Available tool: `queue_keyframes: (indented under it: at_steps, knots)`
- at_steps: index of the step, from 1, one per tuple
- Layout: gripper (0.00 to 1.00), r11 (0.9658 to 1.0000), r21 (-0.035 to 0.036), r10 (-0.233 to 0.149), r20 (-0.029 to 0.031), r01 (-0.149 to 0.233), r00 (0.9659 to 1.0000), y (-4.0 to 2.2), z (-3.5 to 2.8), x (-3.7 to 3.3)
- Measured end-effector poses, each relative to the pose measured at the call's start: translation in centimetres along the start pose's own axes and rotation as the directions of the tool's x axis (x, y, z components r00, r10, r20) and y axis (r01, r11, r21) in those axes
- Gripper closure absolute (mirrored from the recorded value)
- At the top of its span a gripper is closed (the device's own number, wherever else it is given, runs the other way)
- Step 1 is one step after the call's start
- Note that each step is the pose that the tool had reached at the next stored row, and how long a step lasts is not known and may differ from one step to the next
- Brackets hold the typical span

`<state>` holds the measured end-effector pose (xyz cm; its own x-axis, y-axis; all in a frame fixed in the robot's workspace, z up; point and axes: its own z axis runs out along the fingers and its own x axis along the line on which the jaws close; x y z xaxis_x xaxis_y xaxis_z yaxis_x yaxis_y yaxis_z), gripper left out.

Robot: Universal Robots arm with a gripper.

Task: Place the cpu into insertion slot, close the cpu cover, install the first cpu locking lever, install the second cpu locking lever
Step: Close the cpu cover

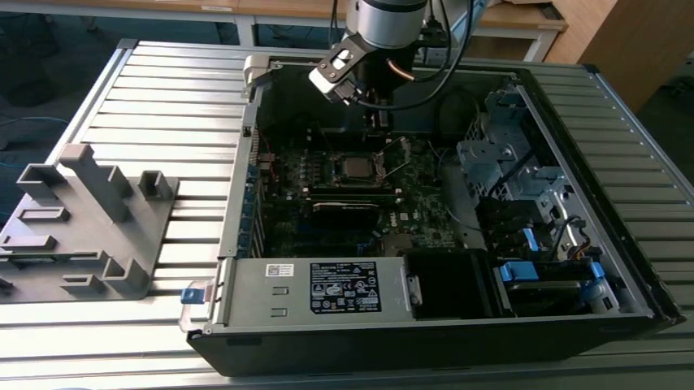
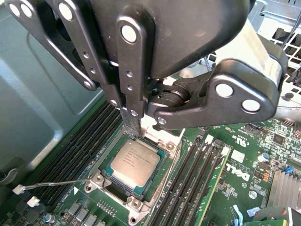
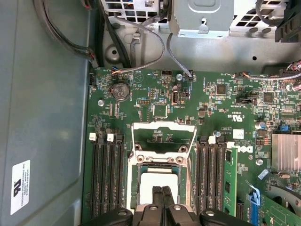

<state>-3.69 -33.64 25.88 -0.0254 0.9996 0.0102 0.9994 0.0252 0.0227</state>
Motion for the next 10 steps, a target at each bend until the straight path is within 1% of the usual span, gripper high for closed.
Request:
queue_keyframes:
  at_steps: [10]
  knots:
    - [0.89,1.0,0.0,0.0,0.0,0.0,1.0,0.01,-0.12,0.0]
